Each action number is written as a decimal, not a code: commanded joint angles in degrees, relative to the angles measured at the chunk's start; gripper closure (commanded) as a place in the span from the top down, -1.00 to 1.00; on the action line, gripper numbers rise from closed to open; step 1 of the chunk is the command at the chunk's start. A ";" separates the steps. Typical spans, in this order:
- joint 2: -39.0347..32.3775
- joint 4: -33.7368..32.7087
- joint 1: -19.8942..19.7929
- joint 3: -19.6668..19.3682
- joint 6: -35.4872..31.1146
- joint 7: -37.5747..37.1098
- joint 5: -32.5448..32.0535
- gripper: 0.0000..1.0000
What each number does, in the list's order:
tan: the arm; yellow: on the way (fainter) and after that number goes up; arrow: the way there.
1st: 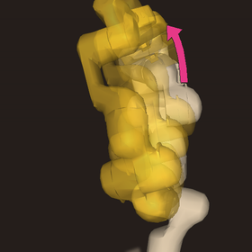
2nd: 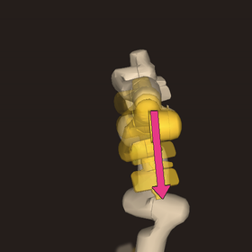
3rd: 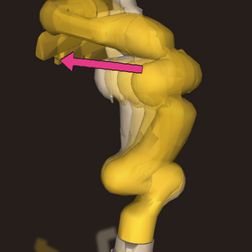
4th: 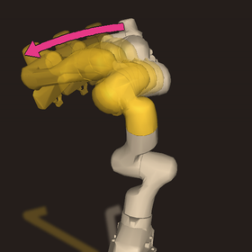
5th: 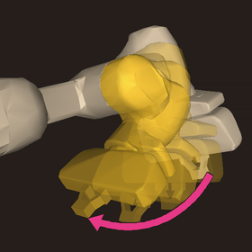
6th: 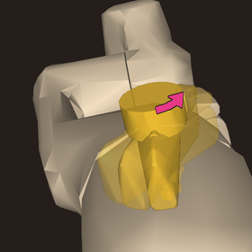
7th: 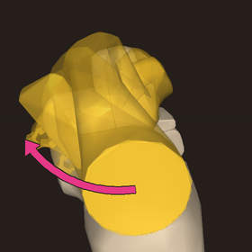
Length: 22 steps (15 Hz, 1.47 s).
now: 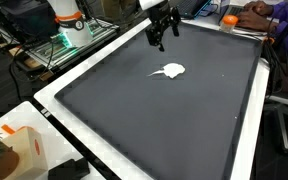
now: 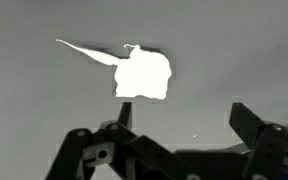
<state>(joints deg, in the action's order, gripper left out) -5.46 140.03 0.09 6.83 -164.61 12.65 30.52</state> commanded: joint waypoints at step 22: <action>7.19 7.14 -1.03 1.71 8.46 27.89 21.48 1.00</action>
<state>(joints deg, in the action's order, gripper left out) 1.90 148.59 0.40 9.53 -162.43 47.09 58.29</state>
